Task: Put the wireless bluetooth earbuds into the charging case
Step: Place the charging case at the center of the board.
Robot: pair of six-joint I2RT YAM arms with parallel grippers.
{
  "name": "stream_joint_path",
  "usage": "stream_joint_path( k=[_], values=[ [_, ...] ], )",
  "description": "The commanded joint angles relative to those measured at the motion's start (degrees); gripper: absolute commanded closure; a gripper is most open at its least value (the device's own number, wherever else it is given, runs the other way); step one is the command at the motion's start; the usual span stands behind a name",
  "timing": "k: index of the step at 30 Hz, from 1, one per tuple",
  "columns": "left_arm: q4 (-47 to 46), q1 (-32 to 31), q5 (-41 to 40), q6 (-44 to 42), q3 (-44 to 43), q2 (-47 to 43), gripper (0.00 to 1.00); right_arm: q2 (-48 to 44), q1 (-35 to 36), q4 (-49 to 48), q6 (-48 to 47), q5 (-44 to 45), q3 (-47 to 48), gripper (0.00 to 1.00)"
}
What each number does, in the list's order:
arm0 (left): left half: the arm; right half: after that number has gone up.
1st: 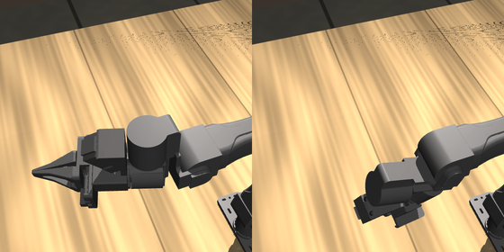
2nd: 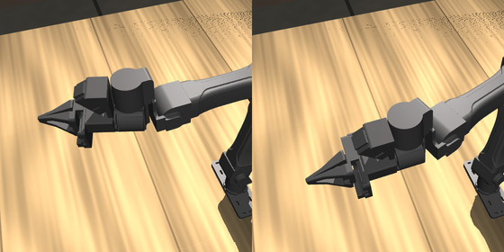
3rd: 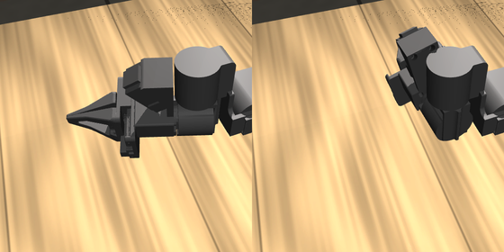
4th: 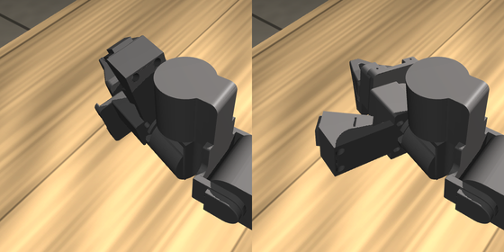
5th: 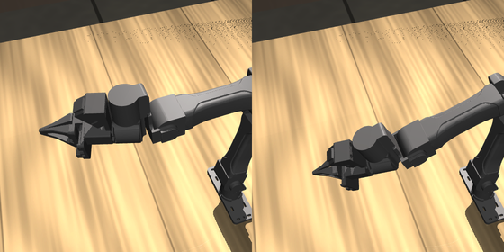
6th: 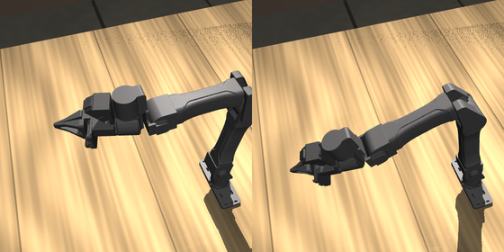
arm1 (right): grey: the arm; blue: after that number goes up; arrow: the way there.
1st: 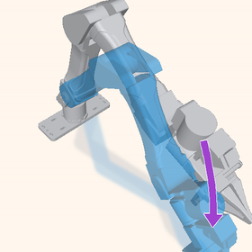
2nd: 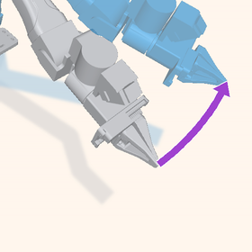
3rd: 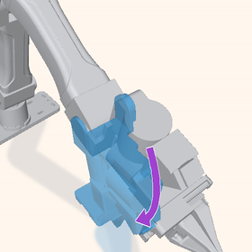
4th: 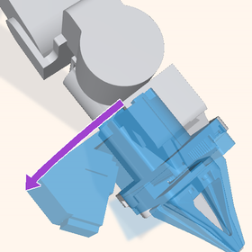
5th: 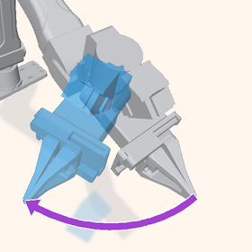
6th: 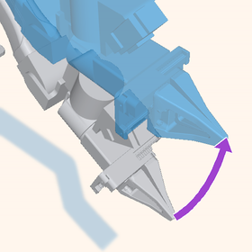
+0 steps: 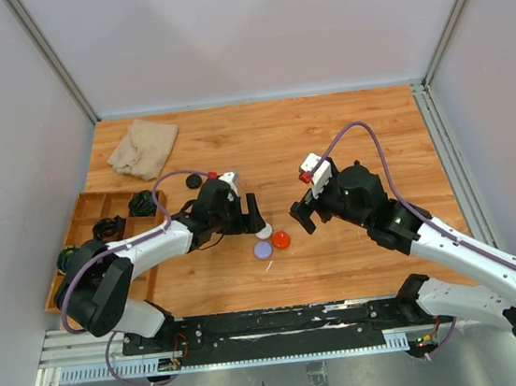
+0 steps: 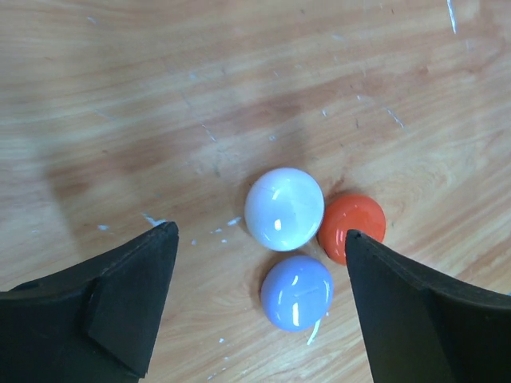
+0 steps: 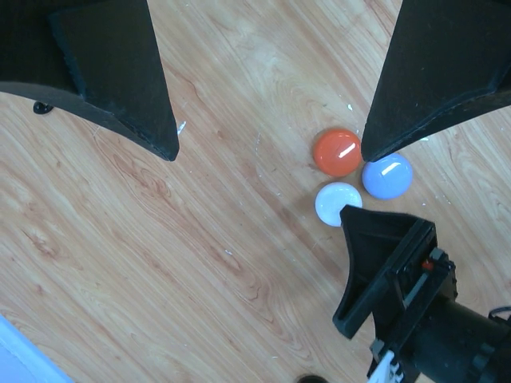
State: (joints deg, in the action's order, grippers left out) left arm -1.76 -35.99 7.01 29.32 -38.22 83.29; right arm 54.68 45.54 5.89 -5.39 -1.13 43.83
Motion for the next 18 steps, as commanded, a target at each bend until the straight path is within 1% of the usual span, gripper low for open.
stream_joint_path(
  k=[1,2,3,7,10,14,18],
  values=[
    [9.45,1.52,-9.25,-3.13,-4.44,-2.91,0.05,-1.88,-0.34,-0.62,0.04,1.68,-0.92,0.01],
    [10.73,2.00,-10.66,-3.73,-5.54,-3.33,0.02,-2.12,-0.29,-0.61,0.03,1.85,-1.04,0.01],
    [11.94,2.46,-12.12,-4.35,-6.39,-3.72,0.01,-2.38,-0.35,-0.62,0.03,1.99,-1.20,0.01],
    [15.70,5.47,-18.52,-6.32,-9.51,-4.62,0.01,-3.62,-0.30,-0.99,0.11,1.98,-1.97,0.01],
    [16.65,9.18,-21.91,-6.90,-11.43,-3.90,0.01,-4.12,-0.36,-1.69,0.20,1.68,-2.55,0.01],
    [17.26,13.13,-25.67,-8.10,-15.00,0.31,0.01,-4.29,-0.33,-1.83,0.14,1.33,-2.72,0.01],
    [17.77,16.48,-26.27,-9.83,-20.22,6.07,0.01,-4.40,-0.29,-1.90,0.11,0.95,-3.10,0.01]
  ],
)
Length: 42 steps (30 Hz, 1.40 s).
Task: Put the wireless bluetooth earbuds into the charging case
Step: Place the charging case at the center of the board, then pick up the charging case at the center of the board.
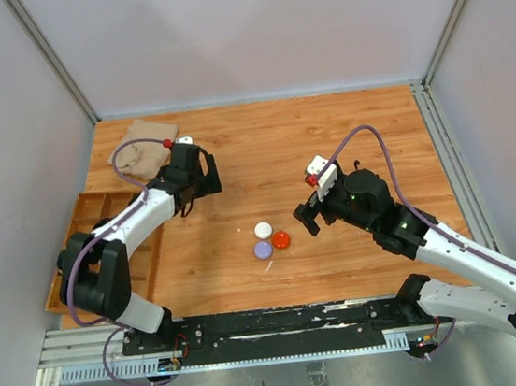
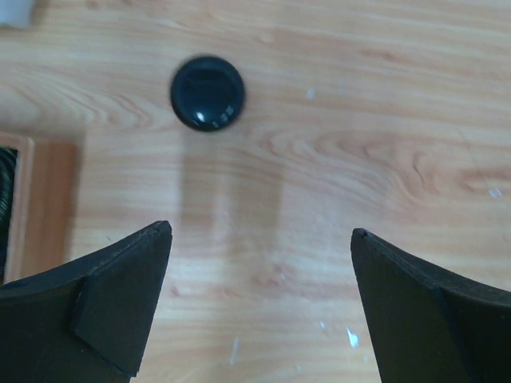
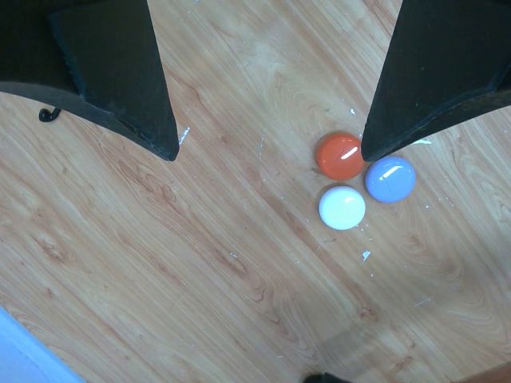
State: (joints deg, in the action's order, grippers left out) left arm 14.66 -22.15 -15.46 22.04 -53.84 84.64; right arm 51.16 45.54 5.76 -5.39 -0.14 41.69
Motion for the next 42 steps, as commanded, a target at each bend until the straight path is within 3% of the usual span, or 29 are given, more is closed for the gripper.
stream_joint_path(
  k=[1,14,30,36,42],
  values=[
    [1.41,3.69,-3.62,-2.74,-5.61,6.06,0.01,-0.96,-0.35,-1.78,0.11,-0.04,-1.00,0.01],
    [2.69,8.64,1.56,-4.28,-16.90,20.83,0.14,-1.06,-0.29,-2.42,0.02,-0.35,-1.57,0.01],
    [5.07,9.41,0.88,-5.99,-22.27,28.52,0.30,-0.97,-0.28,-2.66,-0.04,-0.91,-1.83,0.01],
    [5.68,9.43,1.70,-6.39,-23.19,29.96,0.40,-0.22,-0.36,-2.63,-0.19,-0.94,-1.71,0.01],
    [5.41,9.45,2.24,-6.18,-21.04,28.58,0.55,0.66,-0.31,-2.68,-0.19,-1.09,-1.27,0.01]
  ],
)
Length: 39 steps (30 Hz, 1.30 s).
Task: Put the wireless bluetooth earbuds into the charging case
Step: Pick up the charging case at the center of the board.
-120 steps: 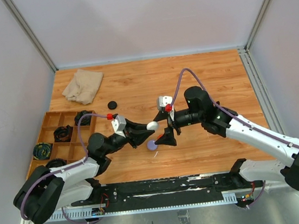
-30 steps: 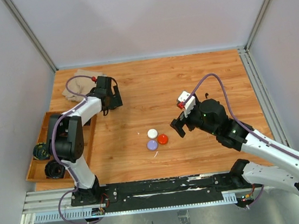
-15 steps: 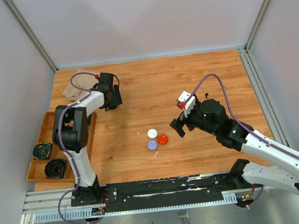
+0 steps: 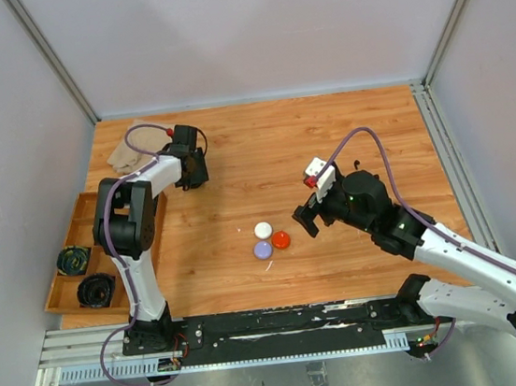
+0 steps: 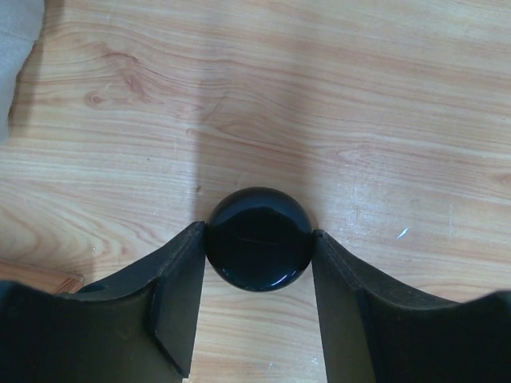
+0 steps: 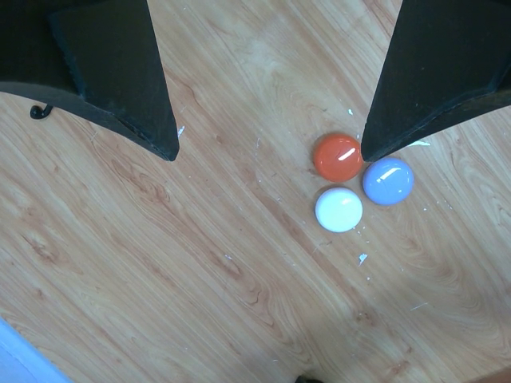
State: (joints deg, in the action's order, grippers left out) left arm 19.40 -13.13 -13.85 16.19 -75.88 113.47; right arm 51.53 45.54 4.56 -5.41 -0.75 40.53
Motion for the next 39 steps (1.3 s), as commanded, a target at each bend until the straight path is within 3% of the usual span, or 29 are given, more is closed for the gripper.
stream_joint_path(
  k=[1,11,26,39],
  values=[
    [0.42,0.31,1.04,-0.22,1.55,-0.79,0.57,0.39,-0.29,-1.48,-0.13,-0.48,-0.04,0.02],
    [-4.76,-3.27,2.87,2.13,9.80,-10.36,0.58,2.44,-0.28,-1.70,2.92,-1.33,1.51,0.02],
    [-19.85,-18.88,-4.35,3.01,28.03,-28.76,0.61,6.23,-1.75,4.67,9.73,-1.88,8.12,0.01],
    [-35.84,-32.46,-8.22,-1.73,41.44,-42.35,0.68,9.09,-6.79,5.27,16.81,-9.97,11.45,0.03]
  ],
)
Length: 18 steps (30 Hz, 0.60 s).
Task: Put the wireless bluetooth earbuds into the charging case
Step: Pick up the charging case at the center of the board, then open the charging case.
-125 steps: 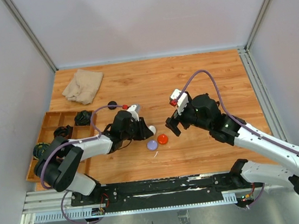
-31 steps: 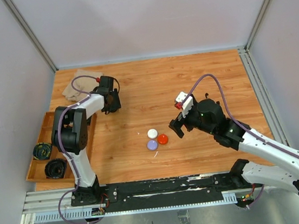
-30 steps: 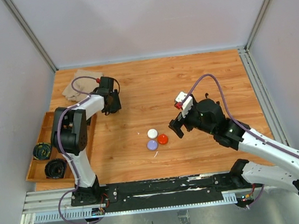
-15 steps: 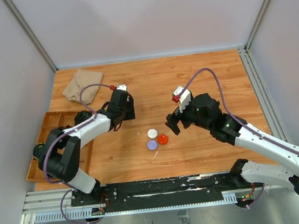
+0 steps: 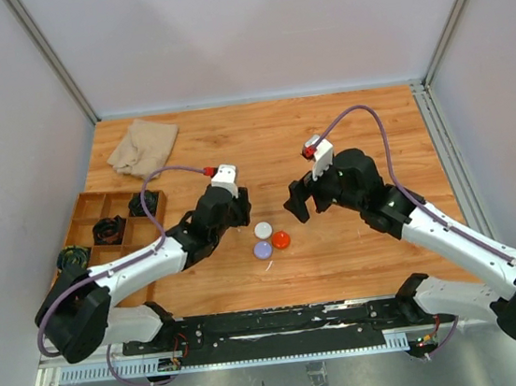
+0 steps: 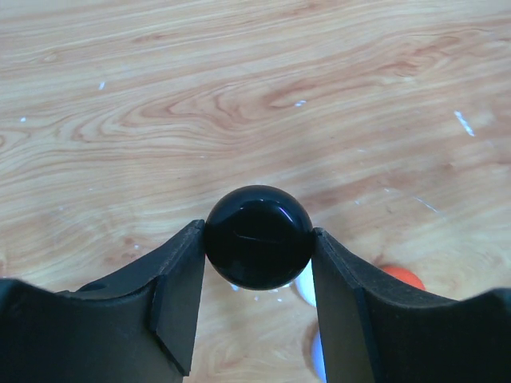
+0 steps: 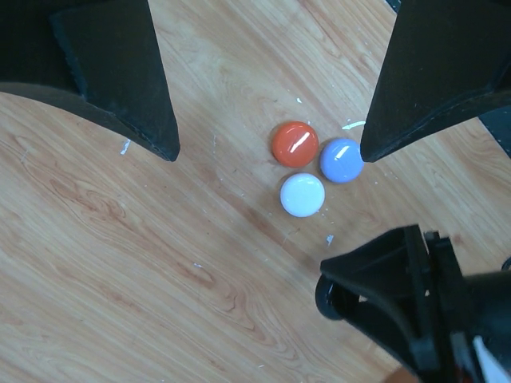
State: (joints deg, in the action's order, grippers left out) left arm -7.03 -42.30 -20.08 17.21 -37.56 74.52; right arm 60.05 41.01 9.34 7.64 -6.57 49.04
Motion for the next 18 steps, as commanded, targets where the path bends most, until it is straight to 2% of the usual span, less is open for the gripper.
stream_joint_path(
  k=[1,7,13,18],
  values=[
    [-10.77,-4.31,-1.99,-3.85,3.88,-3.98,0.67,0.85,-2.87,0.50,4.52,-5.03,3.19,0.04],
    [-18.42,-8.55,-1.85,-10.95,7.98,-6.83,0.66,2.27,-4.80,0.61,7.91,-8.02,4.14,0.09],
    [-24.17,-10.95,2.90,-18.54,10.63,-9.06,0.64,4.64,-4.98,1.97,9.54,-9.98,6.46,0.17],
    [-31.51,-12.69,7.45,-23.51,14.34,-11.32,0.63,6.82,-5.01,0.59,10.94,-15.28,7.56,0.25]
  ],
)
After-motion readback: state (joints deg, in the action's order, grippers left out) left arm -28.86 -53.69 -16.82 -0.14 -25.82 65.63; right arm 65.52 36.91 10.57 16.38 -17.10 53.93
